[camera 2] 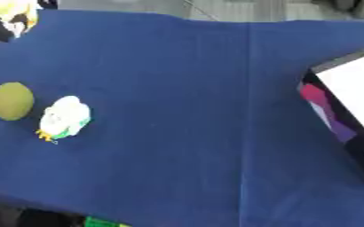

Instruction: Pick up the objects with one hand, pass them to the other hand, and then place them into the box on the other side of the table.

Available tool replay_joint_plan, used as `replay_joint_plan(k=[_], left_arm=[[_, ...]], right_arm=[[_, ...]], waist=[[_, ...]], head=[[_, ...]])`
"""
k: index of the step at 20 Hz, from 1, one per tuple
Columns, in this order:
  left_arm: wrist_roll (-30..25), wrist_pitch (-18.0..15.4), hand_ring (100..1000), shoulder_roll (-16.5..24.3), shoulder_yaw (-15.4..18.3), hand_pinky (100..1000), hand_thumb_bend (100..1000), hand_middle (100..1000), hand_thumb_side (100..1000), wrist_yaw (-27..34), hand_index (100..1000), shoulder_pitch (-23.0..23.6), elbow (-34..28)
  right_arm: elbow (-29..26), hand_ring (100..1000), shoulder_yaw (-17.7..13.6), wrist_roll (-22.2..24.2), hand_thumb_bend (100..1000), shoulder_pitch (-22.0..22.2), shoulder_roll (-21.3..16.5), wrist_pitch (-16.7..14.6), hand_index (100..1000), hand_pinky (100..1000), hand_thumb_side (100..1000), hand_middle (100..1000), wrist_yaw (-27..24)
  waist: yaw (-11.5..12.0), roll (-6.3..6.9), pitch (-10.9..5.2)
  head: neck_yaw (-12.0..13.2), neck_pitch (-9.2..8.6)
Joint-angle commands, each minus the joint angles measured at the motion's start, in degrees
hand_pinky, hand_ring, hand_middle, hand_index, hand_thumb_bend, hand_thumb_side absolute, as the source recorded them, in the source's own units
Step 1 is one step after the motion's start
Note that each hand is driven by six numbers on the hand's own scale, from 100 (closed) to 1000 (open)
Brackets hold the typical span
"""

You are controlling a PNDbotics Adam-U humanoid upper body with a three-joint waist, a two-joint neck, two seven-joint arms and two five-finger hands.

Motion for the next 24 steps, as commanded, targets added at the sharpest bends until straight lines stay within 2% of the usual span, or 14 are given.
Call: replay_joint_plan(k=[1, 5, 11, 15, 19, 24], left_arm=[[1.03, 0.07, 664, -0.62, -1.49, 757, 100, 532, 284, 2.33, 630, -0.23, -5.43], [3.46, 0.04, 646, -5.81, -3.21, 758, 100, 524, 336, 2.82, 628, -0.09, -9.74], [8.31, -1.35, 614, -15.20, -5.58, 751, 100, 505, 405, 1.33, 616, -0.53, -12.61], [12.93, -4.73, 591, -21.25, -7.40, 755, 100, 494, 461, 1.46, 609, -0.01, -12.89], [19.17, -8.31, 585, -25.52, -9.27, 754, 100, 491, 477, 1.19, 605, 1.13, -12.90], [23.46, -12.60, 584, -29.18, -11.62, 748, 100, 493, 471, -2.30, 605, 1.81, -12.37]], right_arm=[[-0.55, 850, 0.59, 4.27, 100, -3.84, -4.01, 3.32, 836, 726, 206, 863, -1.81], [-0.55, 853, 3.77, 9.99, 100, -9.95, -3.08, 7.95, 840, 728, 203, 867, -2.46], [-0.55, 853, 10.11, 20.99, 100, -18.80, 1.92, 15.79, 847, 733, 212, 870, 2.00], [-0.55, 850, 14.81, 27.15, 100, -23.39, 6.75, 21.56, 848, 730, 258, 868, 4.94], [-0.55, 852, 18.88, 31.09, 118, -26.57, 10.50, 26.76, 852, 731, 273, 873, 8.90], [-0.55, 852, 23.08, 34.61, 141, -29.68, 14.08, 31.03, 855, 732, 272, 872, 13.00]], waist=[[-0.14, -0.02, -2.01], [-0.38, -0.01, -2.34], [-0.61, -0.12, -2.69], [-0.65, -0.12, -2.94], [-0.74, -0.14, -3.06], [-0.96, -0.29, -2.99]], head=[[-1.81, -0.38], [-4.31, -0.63], [-6.63, 0.09], [-7.48, 0.59], [-7.94, 1.21], [-8.08, 1.73]])
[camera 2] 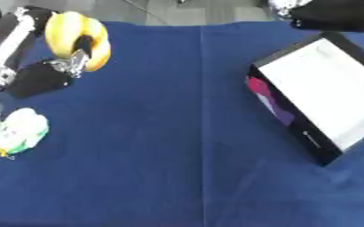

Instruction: Pick up the objects with one hand, pass them to the other hand, and then place them into the box on the other side of the table.

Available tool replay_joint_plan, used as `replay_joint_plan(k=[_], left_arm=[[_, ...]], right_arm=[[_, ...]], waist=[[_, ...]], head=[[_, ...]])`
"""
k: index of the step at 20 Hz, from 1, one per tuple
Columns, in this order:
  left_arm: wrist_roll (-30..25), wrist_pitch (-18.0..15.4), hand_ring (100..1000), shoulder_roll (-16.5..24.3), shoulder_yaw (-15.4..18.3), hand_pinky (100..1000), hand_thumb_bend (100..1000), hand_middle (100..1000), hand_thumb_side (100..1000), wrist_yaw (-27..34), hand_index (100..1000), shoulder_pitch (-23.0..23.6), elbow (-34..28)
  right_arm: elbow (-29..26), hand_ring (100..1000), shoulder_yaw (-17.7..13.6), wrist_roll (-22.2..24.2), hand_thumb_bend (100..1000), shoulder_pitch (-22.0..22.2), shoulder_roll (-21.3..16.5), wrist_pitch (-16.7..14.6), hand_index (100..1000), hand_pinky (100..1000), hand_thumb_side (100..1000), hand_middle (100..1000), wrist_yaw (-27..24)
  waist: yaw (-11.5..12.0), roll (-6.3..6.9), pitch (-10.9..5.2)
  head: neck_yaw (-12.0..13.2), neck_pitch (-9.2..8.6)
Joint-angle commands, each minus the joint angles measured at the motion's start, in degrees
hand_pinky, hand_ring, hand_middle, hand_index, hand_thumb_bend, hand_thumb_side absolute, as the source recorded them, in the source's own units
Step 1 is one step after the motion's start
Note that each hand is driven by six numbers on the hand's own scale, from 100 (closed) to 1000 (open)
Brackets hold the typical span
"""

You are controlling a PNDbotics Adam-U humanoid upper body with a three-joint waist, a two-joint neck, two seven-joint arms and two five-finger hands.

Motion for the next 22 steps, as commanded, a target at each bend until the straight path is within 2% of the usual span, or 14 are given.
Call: replay_joint_plan(k=[1, 12, 18, 22], left_arm=[[2.23, -2.65, 584, -1.69, -0.95, 747, 100, 493, 470, -2.79, 605, -0.45, -0.20], [5.04, -8.64, 581, -8.33, -3.73, 744, 100, 490, 470, -7.60, 601, -1.21, 3.79], [6.32, -11.79, 581, -9.80, -5.26, 744, 100, 488, 474, -7.87, 599, -1.34, 4.46], [6.62, -12.87, 580, -10.50, -5.82, 744, 100, 487, 477, -7.34, 597, -1.84, 4.74]], right_arm=[[-0.54, 852, 1.71, 1.88, 146, -2.11, 1.24, 2.29, 856, 732, 271, 872, 2.54], [-0.54, 852, 7.26, 5.49, 162, -5.55, 6.56, 6.69, 858, 731, 271, 868, 5.24], [-0.54, 864, 10.00, 7.94, 246, -6.12, 7.86, 7.84, 873, 734, 221, 882, 5.94], [-0.54, 867, 10.95, 10.41, 268, -6.84, 8.71, 7.71, 876, 732, 224, 884, 4.82]], waist=[[-0.05, -0.10, -1.29], [0.72, -0.52, -0.80], [1.49, -0.62, -0.45], [1.98, -0.53, -0.23]], head=[[-0.22, 0.34], [-1.67, 0.41], [-2.36, 0.11], [-2.83, -0.09]])
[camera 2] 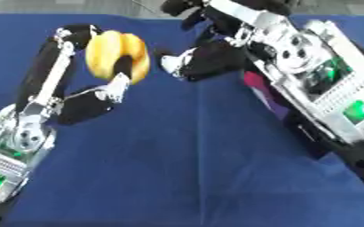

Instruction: Pick up the objects with one hand, pass them to the other hand, and then place them into the box on the other side of the table.

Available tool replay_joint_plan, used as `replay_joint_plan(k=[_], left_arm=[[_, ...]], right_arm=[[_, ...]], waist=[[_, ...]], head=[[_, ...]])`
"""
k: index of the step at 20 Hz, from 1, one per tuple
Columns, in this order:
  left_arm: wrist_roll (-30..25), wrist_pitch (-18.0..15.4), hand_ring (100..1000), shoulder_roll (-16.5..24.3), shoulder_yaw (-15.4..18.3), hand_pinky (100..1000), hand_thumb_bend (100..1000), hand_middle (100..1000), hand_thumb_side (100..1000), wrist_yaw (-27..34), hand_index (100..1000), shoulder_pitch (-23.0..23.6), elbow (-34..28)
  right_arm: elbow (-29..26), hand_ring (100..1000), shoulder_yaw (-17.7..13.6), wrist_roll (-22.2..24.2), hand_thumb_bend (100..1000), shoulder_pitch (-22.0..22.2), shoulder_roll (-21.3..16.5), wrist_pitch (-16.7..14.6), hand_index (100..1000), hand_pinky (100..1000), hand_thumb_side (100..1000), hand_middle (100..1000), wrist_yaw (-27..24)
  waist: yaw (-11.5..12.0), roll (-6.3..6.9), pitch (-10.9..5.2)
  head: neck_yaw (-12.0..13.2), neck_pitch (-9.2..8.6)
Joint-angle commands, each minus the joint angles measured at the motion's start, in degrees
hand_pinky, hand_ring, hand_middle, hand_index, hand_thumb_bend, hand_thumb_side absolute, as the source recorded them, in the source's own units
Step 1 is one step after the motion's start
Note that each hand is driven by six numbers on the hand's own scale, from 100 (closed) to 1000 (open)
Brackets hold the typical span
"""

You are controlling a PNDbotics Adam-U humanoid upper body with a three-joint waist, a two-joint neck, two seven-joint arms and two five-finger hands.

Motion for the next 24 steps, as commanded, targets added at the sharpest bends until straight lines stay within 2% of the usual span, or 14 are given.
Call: replay_joint_plan(k=[1, 9, 13, 15, 20, 24], left_arm=[[0.36, -1.13, 579, -0.29, -0.27, 743, 100, 487, 477, 0.42, 597, -1.33, -0.64], [0.91, -3.92, 579, -0.62, -1.24, 744, 100, 487, 470, 1.00, 595, -1.84, -0.80], [0.82, -4.71, 581, -0.75, -1.44, 746, 100, 487, 477, 1.39, 596, -1.90, -0.50], [0.71, -5.27, 582, -0.77, -1.57, 749, 100, 488, 481, 1.78, 597, -1.92, -0.51], [0.48, -8.84, 583, -0.54, -1.92, 750, 100, 490, 477, 3.20, 596, -1.96, -1.02], [0.37, -10.83, 587, -0.39, -2.05, 751, 100, 495, 476, 3.88, 603, -2.11, -0.89]], right_arm=[[-0.54, 867, 0.16, 1.67, 271, -1.48, 0.03, -0.19, 876, 733, 225, 884, -0.73], [-0.54, 859, 1.08, 1.79, 239, -1.68, 0.61, 0.36, 858, 727, 235, 860, -2.32], [-0.54, 833, 0.86, -0.30, 100, -1.52, 0.68, 1.42, 772, 724, 198, 780, -5.63], [-0.54, 824, 0.94, -1.34, 100, -1.45, 0.65, 1.93, 740, 725, 166, 749, -7.60], [-0.54, 822, 1.46, -1.91, 100, -1.79, 0.34, 2.41, 754, 730, 124, 759, -9.94], [-0.54, 799, 1.41, -1.60, 100, -2.09, 0.29, 2.54, 683, 725, 102, 670, -10.85]], waist=[[0.30, 0.06, -0.84], [0.83, 0.02, -0.57], [0.87, -0.01, -0.47], [0.88, -0.02, -0.42], [1.03, -0.02, -0.35], [1.08, -0.04, -0.30]], head=[[-0.48, -0.59], [-1.20, -0.42], [-1.25, -0.30], [-1.19, -0.31], [-1.32, -0.49], [-1.56, -0.43]])
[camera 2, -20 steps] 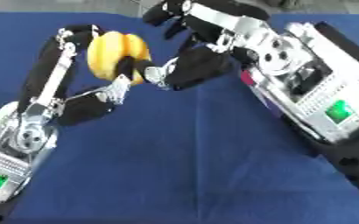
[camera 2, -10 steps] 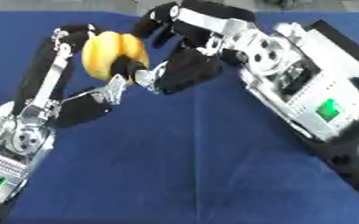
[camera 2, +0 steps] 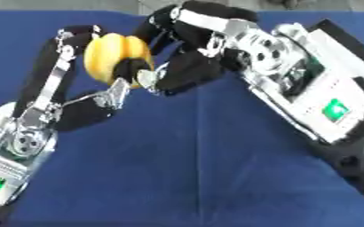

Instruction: Pick up the objects with one hand, pass them to the other hand, and then place them into the box on the other side of the table.

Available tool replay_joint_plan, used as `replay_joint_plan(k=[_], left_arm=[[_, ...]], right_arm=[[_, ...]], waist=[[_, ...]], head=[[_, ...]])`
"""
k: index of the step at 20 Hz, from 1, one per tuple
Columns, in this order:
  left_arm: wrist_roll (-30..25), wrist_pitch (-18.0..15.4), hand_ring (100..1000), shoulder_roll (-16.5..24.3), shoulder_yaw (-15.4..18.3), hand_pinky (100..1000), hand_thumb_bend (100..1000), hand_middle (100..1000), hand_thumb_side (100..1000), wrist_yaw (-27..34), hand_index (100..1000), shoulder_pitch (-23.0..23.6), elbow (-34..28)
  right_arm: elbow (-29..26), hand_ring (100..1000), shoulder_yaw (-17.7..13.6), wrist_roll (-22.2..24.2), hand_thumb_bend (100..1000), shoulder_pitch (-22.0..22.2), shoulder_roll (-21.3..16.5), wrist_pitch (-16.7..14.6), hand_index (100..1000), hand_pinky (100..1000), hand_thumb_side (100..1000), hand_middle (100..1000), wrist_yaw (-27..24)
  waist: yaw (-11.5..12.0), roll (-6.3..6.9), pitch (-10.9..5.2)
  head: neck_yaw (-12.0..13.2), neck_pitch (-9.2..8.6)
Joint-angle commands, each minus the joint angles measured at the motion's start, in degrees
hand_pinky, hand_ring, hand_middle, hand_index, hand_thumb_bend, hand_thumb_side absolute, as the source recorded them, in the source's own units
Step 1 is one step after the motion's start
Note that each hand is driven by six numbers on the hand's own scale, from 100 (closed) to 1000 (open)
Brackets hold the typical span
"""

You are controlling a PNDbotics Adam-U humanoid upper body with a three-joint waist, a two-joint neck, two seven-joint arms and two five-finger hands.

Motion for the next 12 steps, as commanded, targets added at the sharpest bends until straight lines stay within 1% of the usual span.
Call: replay_joint_plan(k=[1, 2, 4, 6, 7, 8, 9, 10, 11, 12], left_arm=[[-0.24, -1.74, 591, 0.05, -0.96, 752, 100, 499, 465, 0.55, 610, -1.30, -1.50], [-0.38, -1.80, 597, 0.06, -0.96, 753, 100, 507, 421, 0.56, 622, -1.34, -1.41], [-0.57, -1.69, 615, 0.11, -0.94, 763, 100, 526, 344, 0.65, 651, -1.36, -1.27], [-0.95, -1.45, 642, 0.24, -0.96, 778, 100, 558, 288, 0.65, 681, -1.36, -1.19], [-1.27, -1.21, 671, 0.33, -0.97, 787, 100, 594, 274, 0.59, 720, -1.33, -1.09], [-1.53, -0.88, 688, 0.40, -0.96, 792, 100, 615, 284, 0.59, 743, -1.28, -1.00], [-1.81, -0.50, 716, 0.49, -0.97, 804, 100, 645, 320, 0.57, 781, -1.21, -0.90], [-2.23, -0.03, 735, 0.60, -0.99, 812, 136, 666, 353, 0.51, 804, -1.12, -0.72], [-2.73, 0.51, 750, 0.71, -1.00, 821, 181, 684, 391, 0.42, 824, -1.04, -0.53], [-3.21, 1.13, 779, 0.86, -0.95, 841, 282, 717, 485, 0.25, 865, -0.90, -0.29]], right_arm=[[-0.18, 787, 0.03, -0.22, 100, -1.15, -0.58, 0.21, 642, 723, 100, 618, -0.84], [-0.18, 757, -0.07, -0.57, 100, -1.15, -0.57, 0.07, 565, 717, 100, 545, -1.01], [-0.18, 698, -0.20, -1.46, 100, -1.07, -0.61, -0.30, 471, 703, 100, 456, -1.62], [-0.18, 672, -0.26, -2.51, 100, -0.99, -0.74, -0.63, 434, 697, 100, 422, -2.36], [-0.18, 649, -0.29, -3.18, 100, -0.90, -0.84, -0.68, 404, 691, 100, 391, -2.76], [-0.18, 640, -0.30, -3.82, 100, -0.78, -0.96, -0.70, 390, 689, 100, 379, -3.20], [-0.18, 627, -0.31, -4.41, 100, -0.66, -1.08, -0.68, 376, 686, 100, 363, -3.68], [-0.18, 621, -0.36, -4.97, 100, -0.51, -1.23, -0.63, 368, 684, 100, 354, -4.17], [-0.18, 618, -0.44, -5.46, 100, -0.37, -1.39, -0.59, 362, 683, 100, 347, -4.64], [-0.18, 610, -0.58, -5.93, 100, -0.20, -1.63, -0.57, 350, 681, 100, 334, -5.04]], waist=[[0.09, -0.01, -0.87], [0.06, 0.01, -0.87], [0.02, 0.03, -0.87], [-0.04, 0.07, -0.90], [-0.08, 0.10, -0.93], [-0.12, 0.13, -0.96], [-0.15, 0.16, -0.99], [-0.19, 0.19, -1.02], [-0.23, 0.22, -1.05], [-0.31, 0.26, -1.09]], head=[[-0.33, -0.32], [-0.41, -0.17], [-0.60, 0.01], [-0.69, 0.11], [-0.72, 0.17], [-0.72, 0.21], [-0.72, 0.21], [-0.70, 0.18], [-0.70, 0.16], [-0.71, 0.18]])
